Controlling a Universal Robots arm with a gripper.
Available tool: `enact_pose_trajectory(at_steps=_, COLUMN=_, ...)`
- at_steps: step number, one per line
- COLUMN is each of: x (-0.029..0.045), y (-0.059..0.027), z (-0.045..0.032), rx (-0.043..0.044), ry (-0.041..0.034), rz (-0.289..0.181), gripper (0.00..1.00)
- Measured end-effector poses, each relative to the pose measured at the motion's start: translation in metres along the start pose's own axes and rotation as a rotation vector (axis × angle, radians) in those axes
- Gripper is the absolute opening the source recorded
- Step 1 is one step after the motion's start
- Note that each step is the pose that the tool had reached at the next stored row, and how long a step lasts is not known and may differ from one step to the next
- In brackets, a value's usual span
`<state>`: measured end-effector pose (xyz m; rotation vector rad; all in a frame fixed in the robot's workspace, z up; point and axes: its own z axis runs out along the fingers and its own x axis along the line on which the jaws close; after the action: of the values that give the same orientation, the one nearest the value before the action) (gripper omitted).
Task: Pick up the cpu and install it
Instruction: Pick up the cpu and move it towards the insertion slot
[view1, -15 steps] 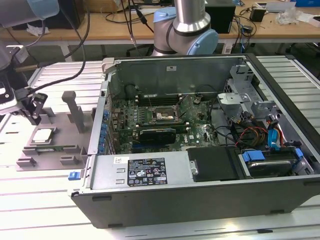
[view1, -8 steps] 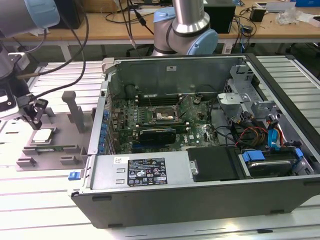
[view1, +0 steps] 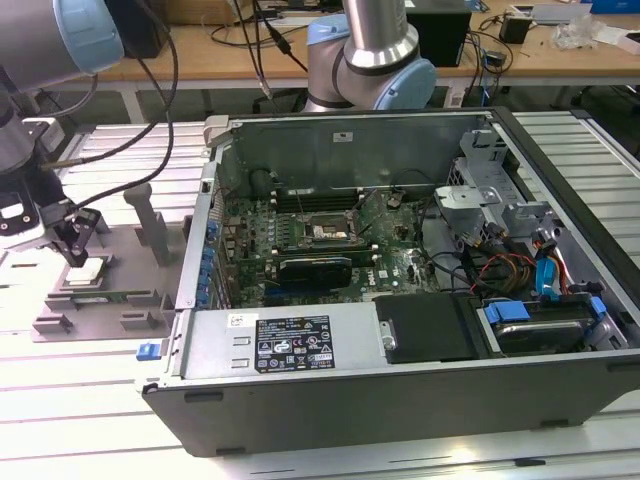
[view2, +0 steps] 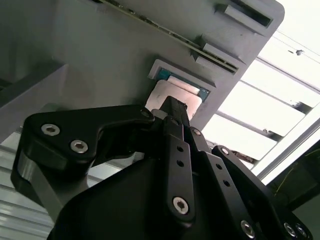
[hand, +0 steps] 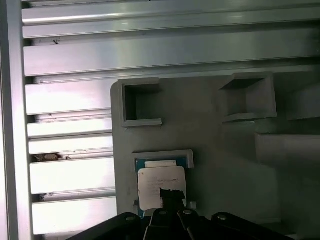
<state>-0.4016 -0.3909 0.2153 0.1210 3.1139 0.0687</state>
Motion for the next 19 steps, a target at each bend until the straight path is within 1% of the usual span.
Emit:
enact_pose_trajectory(at_steps=1, x=0.0001, y=-0.0002, z=0.0029, rx=0.0, ry=0.0001, rz=-0.003, gripper=0.11)
enact_pose_trajectory(at_steps=4, x=0.0018, y=-0.0007, z=0.0076, rx=0.0001, ry=0.0003, rz=-0.003, gripper=0.11)
enact_pose_trajectory(at_steps=12, x=0.0021, y=-0.0006, z=0.0082, rx=0.0002, ry=0.0002, rz=-0.003, gripper=0.11)
enact_pose_trajectory(at_steps=13, x=0.0022, y=-0.0006, z=0.0082, rx=0.0002, ry=0.0002, rz=-0.003, gripper=0.24)
enact_pose_trajectory(at_steps=19, x=0.0022, y=-0.0006, z=0.0082, rx=0.0004, ry=0.0002, rz=-0.003, gripper=0.6)
